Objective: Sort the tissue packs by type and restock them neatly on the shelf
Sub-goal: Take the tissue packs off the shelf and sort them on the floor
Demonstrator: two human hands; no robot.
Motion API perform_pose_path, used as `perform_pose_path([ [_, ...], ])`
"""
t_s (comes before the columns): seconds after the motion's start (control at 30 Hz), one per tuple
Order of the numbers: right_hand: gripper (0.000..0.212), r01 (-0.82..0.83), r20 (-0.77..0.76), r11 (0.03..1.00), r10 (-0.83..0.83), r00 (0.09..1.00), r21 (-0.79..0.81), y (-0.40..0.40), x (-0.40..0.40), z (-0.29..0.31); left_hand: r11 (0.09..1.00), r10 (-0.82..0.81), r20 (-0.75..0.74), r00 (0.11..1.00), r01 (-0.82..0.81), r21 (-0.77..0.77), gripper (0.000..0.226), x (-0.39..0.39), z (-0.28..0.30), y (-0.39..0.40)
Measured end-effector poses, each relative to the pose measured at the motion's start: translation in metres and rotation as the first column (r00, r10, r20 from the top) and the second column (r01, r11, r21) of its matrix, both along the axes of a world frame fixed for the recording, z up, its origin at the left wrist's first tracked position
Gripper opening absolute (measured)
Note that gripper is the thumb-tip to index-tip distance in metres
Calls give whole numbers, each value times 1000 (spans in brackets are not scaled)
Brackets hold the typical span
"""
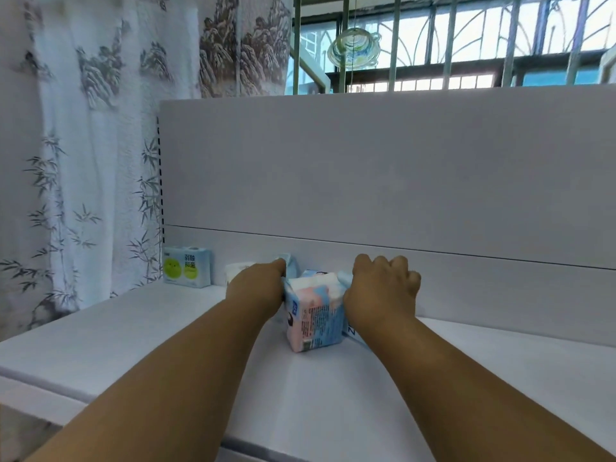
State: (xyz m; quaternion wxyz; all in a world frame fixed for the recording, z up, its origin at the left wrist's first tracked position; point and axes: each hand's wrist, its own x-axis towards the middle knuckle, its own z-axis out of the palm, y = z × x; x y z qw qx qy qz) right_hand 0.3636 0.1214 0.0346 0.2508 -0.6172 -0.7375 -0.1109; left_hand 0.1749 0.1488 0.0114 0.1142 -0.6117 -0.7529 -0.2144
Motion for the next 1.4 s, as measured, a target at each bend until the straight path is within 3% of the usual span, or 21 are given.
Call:
perform_pose_path([
  [0.13, 42, -95, -258, 988, 61, 964, -119, 1, 2, -7, 983, -6, 140, 990, -19, 182, 8, -2, 4, -12],
  [0.23, 35, -152, -271, 979, 111, 956, -134, 2, 11, -8, 949, -48, 147, 988, -1, 315, 10, 3, 15, -27],
  [0.4, 35, -189, -419, 981, 184, 889, 28, -8, 26, 8, 870, -80, 146, 986, -3, 493, 9, 23, 34, -65],
  [0.5, 26, -212, -490, 956, 287, 823, 205, -18, 38, 16, 822, -102, 181, 978, -20, 569, 14, 40, 40, -93],
  [0.63, 23, -257, -692, 885, 465, 552, 389, -34, 56, 27, 737, -188, 233, 954, -19, 675, 15, 66, 43, -134],
  [0.77, 30, -381, -848, 840, 486, 213, 386, -72, 66, 26, 716, -271, 337, 901, -45, 697, 24, 99, 37, -181],
  [0.9, 48, -522, -934, 799, 357, 12, 299, -125, 68, 2, 699, -330, 561, 759, -203, 686, 32, 120, 21, -237],
  [1.0, 44, -603, -967, 757, 226, -116, 250, -167, 67, -19, 664, -491, 711, 503, -312, 680, 34, 123, 2, -286],
  [1.07, 36, -658, -974, 719, 132, -186, 224, -195, 61, -36, 694, -533, 772, 348, -343, 633, 46, 116, -18, -324],
  [1.17, 34, -756, -988, 646, -13, -154, 109, -247, 36, -72, 793, -437, 858, 269, -335, 509, 48, 90, -59, -397],
  [1.3, 33, -859, -994, 508, -108, 14, -67, -338, -22, -132, 900, -191, 952, 239, -345, 268, 41, 27, -116, -509],
  [1.4, 33, -902, -974, 378, -166, 156, -209, -397, -62, -173, 903, -14, 983, 181, -420, 91, 42, -5, -151, -586],
])
